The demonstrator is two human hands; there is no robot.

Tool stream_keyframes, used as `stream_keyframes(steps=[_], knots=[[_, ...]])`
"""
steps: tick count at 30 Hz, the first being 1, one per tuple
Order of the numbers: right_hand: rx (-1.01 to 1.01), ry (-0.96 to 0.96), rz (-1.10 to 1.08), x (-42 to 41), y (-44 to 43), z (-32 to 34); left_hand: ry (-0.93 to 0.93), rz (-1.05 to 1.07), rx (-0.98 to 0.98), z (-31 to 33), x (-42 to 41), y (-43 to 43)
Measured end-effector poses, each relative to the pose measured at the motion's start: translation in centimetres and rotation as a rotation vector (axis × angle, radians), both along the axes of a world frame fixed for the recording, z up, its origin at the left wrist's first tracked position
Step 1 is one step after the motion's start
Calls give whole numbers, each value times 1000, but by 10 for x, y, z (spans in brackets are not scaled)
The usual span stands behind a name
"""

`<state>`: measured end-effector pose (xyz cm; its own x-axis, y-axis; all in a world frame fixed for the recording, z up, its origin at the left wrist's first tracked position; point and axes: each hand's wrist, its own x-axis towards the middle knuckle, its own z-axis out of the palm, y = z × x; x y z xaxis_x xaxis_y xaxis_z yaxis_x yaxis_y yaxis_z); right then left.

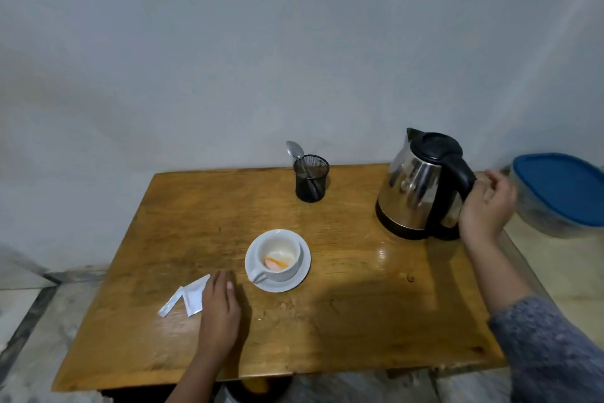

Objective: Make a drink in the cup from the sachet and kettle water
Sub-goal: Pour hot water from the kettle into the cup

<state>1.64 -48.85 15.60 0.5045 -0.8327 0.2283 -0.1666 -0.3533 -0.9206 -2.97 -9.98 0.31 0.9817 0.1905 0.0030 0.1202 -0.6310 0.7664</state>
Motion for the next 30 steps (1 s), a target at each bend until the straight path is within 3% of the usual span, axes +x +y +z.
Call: stream_keyframes(steps=[4,11,15,25,30], knots=[[210,14,-3,-4,-6,-10,-59,-3,-138,11,-3,-34],[478,82,72,11,-18,-11,-73,-54,-134,10,7,-50],[603,-24,-3,14,-5,-12,-26,-82,-179,6,15,-47],[511,-175,-65,19,6,15,63,-244,-160,8,40,-26],[209,-93,99,25,13,51,111,-313,-130,11,45,-16]])
